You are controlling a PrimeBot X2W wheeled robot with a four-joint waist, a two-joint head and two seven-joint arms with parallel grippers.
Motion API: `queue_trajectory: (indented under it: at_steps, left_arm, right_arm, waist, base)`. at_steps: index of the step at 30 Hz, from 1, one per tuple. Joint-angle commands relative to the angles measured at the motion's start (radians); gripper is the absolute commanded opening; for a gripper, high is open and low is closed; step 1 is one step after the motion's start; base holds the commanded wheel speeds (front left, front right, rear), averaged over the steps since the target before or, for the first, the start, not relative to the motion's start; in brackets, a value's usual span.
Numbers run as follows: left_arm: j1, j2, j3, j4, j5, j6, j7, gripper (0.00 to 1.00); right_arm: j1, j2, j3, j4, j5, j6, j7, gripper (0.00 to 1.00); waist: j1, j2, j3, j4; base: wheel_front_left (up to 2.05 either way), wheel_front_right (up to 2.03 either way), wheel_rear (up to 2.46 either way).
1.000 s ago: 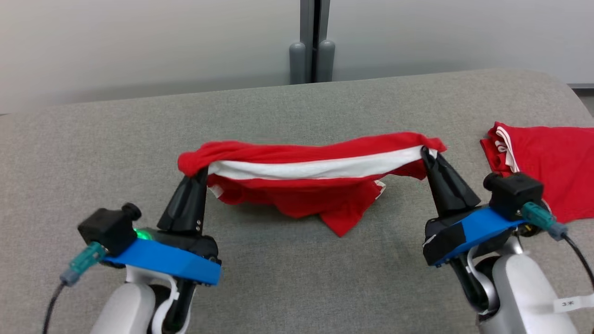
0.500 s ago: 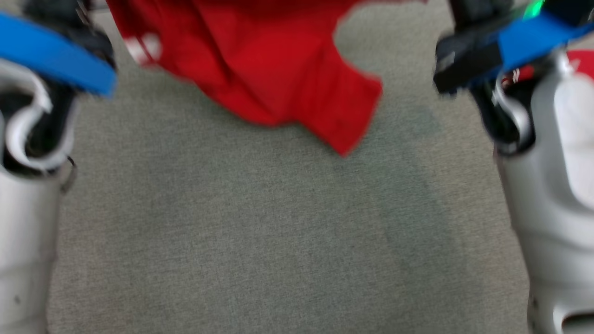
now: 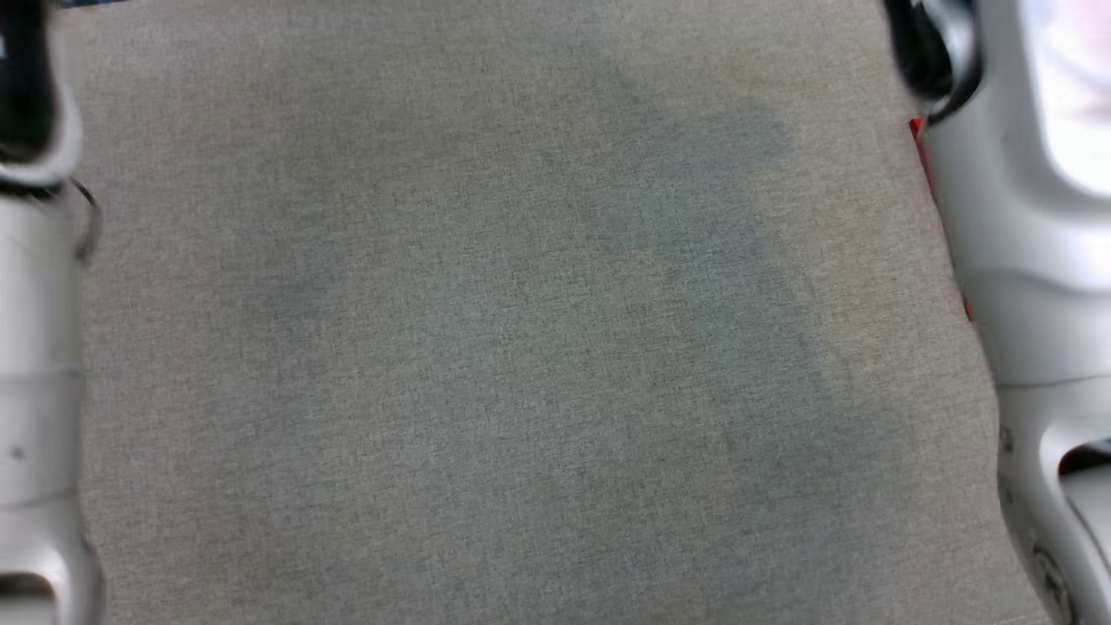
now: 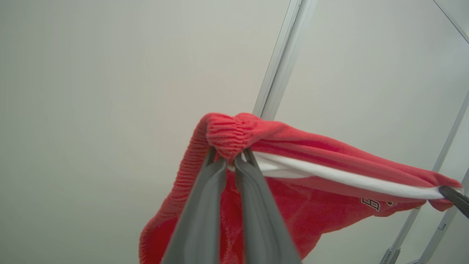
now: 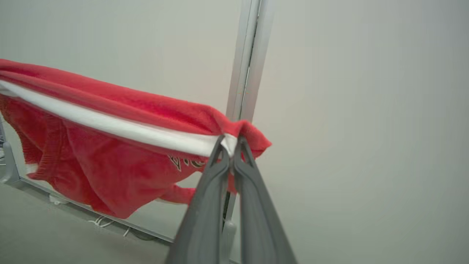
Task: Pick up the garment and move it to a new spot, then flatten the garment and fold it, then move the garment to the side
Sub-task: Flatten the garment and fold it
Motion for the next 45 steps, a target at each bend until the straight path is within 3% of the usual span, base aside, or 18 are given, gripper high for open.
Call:
queue_trajectory:
  at_steps: [1,9,12,16,21,27,34,37,40,45]
  left_arm:
    - [0.053,-0.009,-0.013,0.026,-0.015,-0.002,-0.017,0.00]
    - [0.315,-0.055,-0.152,0.168,-0.077,-0.008,-0.069,0.00]
    - [0.427,-0.083,-0.177,0.185,-0.179,-0.008,-0.013,0.00]
    - [0.547,-0.073,-0.213,0.165,-0.205,-0.008,0.021,0.00]
    - [0.730,-0.035,-0.242,0.044,-0.215,0.035,0.085,0.00]
    - [0.958,0.035,-0.267,-0.252,-0.225,0.144,0.192,0.00]
    - [1.214,0.105,-0.301,-0.613,-0.226,0.307,0.305,0.00]
    - [1.272,0.130,-0.324,-0.708,-0.197,0.367,0.339,0.00]
    - [1.302,0.120,-0.354,-0.764,-0.191,0.398,0.363,0.00]
    - [1.251,0.110,-0.366,-0.762,-0.172,0.409,0.380,0.00]
  right_arm:
    - [0.055,-0.008,0.012,0.039,0.018,-0.001,0.007,0.00]
    - [0.272,-0.059,0.128,0.182,0.127,-0.001,0.087,0.00]
    - [0.358,-0.099,0.179,0.156,0.179,-0.001,0.110,0.00]
    - [0.464,-0.153,0.205,0.100,0.229,-0.001,0.150,0.00]
    - [0.657,-0.247,0.205,-0.081,0.291,-0.002,0.301,0.00]
    - [0.958,-0.313,0.068,-0.409,0.306,-0.002,0.546,0.00]
    - [1.321,-0.231,-0.195,-0.848,0.205,-0.002,0.870,0.00]
    - [1.418,-0.180,-0.247,-1.006,0.176,-0.001,0.974,0.00]
    - [1.459,-0.156,-0.274,-1.089,0.153,-0.001,1.022,0.00]
    - [1.402,-0.165,-0.277,-1.092,0.130,-0.001,1.020,0.00]
  waist:
    - [0.0000,0.0000,-0.003,-0.001]
    - [0.0000,0.0000,-0.039,0.017]
    - [0.0000,0.0000,-0.077,0.027]
    - [0.0000,0.0000,-0.125,0.049]
    - [0.0000,0.0000,-0.195,0.068]
    - [0.0000,0.0000,-0.247,0.082]
    - [0.0000,0.0000,-0.264,0.090]
    - [0.0000,0.0000,-0.264,0.096]
    - [0.0000,0.0000,-0.262,0.102]
    - [0.0000,0.0000,-0.260,0.116]
  base:
    - [0.00,0.00,0.00]
    - [0.00,0.00,0.00]
    - [0.00,0.00,0.00]
    - [0.00,0.00,0.00]
    - [0.00,0.00,0.00]
    - [0.00,0.00,0.00]
    - [0.00,0.00,0.00]
    - [0.00,0.00,0.00]
    - [0.00,0.00,0.00]
    - [0.00,0.00,0.00]
